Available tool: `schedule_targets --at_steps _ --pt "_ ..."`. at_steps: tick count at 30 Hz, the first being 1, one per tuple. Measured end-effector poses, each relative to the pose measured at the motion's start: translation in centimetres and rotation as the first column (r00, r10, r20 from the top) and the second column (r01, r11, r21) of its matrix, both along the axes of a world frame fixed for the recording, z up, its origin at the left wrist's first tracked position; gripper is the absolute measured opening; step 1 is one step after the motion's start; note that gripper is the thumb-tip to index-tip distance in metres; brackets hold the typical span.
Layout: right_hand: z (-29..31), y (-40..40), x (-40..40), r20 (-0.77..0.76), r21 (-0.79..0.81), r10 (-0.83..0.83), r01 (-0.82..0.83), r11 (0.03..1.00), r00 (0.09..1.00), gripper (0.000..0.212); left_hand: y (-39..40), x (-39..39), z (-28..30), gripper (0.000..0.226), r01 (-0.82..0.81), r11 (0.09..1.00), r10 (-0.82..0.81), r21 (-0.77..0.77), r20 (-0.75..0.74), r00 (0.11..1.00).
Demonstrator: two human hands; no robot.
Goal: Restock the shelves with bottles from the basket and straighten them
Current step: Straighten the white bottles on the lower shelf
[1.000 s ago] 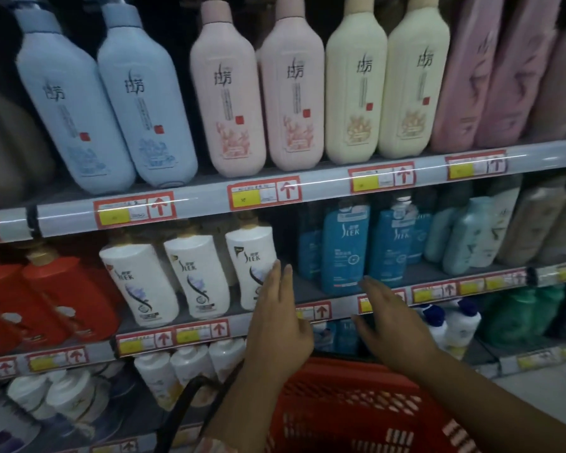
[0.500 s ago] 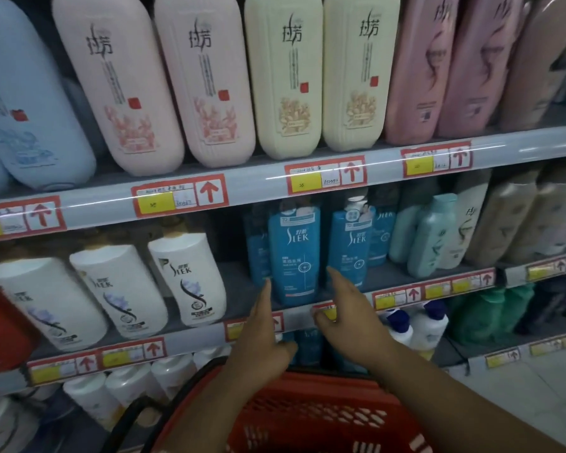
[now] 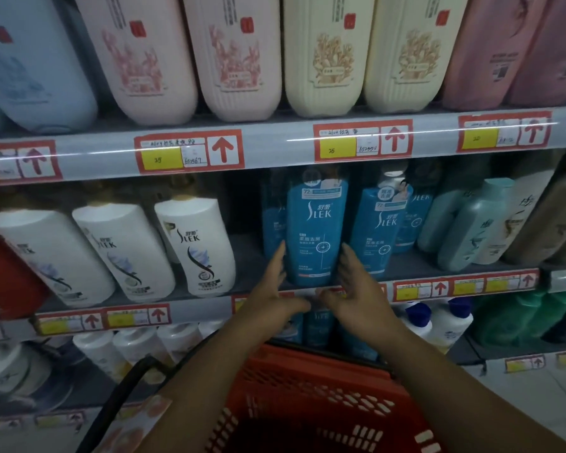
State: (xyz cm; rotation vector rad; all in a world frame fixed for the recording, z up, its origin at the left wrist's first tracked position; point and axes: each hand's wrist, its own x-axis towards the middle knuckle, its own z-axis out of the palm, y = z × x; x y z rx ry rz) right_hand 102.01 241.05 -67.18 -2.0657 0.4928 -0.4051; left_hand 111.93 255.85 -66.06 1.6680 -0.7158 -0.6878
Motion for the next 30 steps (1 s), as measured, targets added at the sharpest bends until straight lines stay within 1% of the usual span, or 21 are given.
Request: schedule_targets --at_steps 3,6,12,15,18,20,22,26,30 --pt "-0.2 -0.1 0.5 -0.001 -0.02 0.008 -0.008 1.0 1.0 0.093 -0.1 0.1 -0.3 0.107 0.014 1.0 -0.014 -0.007 -0.033 0.999" --pt "-0.2 0.1 0.5 0.006 -0.041 0.004 -0.004 0.999 1.0 0.089 -0.1 0.1 -0.6 0.108 -0.021 0.999 0.02 -0.025 -0.047 0.999" --pt "-0.2 0.4 0.9 -0.03 -0.039 0.047 -0.048 0.998 0.998 0.097 0.0 -0.7 -0.9 0.107 -0.119 0.99 0.12 -0.078 0.015 0.993" --pt "0.2 0.6 0.8 -0.041 -0.054 0.066 -0.069 0.996 0.997 0.095 0.0 -0.9 -0.8 0.106 -0.147 0.985 0.15 -0.091 0.027 0.988" --pt "0.7 1.2 0.6 -0.05 -0.103 0.079 -0.084 0.991 0.996 0.086 0.2 -1.5 -0.1 0.101 -0.191 0.975 0.197 -0.114 0.043 0.98" --pt "0.9 1.4 0.6 -0.058 -0.136 0.091 -0.098 0.986 0.994 0.082 0.2 -2.0 0.5 0.093 -0.217 0.967 0.227 -0.134 0.064 0.972" --pt "1.0 1.6 0.6 -0.062 -0.17 0.093 -0.102 0.98 0.994 0.083 0.2 -2.5 1.0 0.088 -0.228 0.963 0.243 -0.144 0.101 0.965" --pt "1.3 2.1 0.7 -0.072 -0.234 0.087 -0.101 0.967 0.994 0.082 0.4 -3.1 1.4 0.084 -0.237 0.957 0.263 -0.165 0.158 0.952" --pt "1.3 2.6 0.9 -0.074 -0.252 0.079 -0.095 0.963 0.994 0.081 0.5 -2.8 1.4 0.079 -0.276 0.945 0.304 -0.174 0.161 0.939"
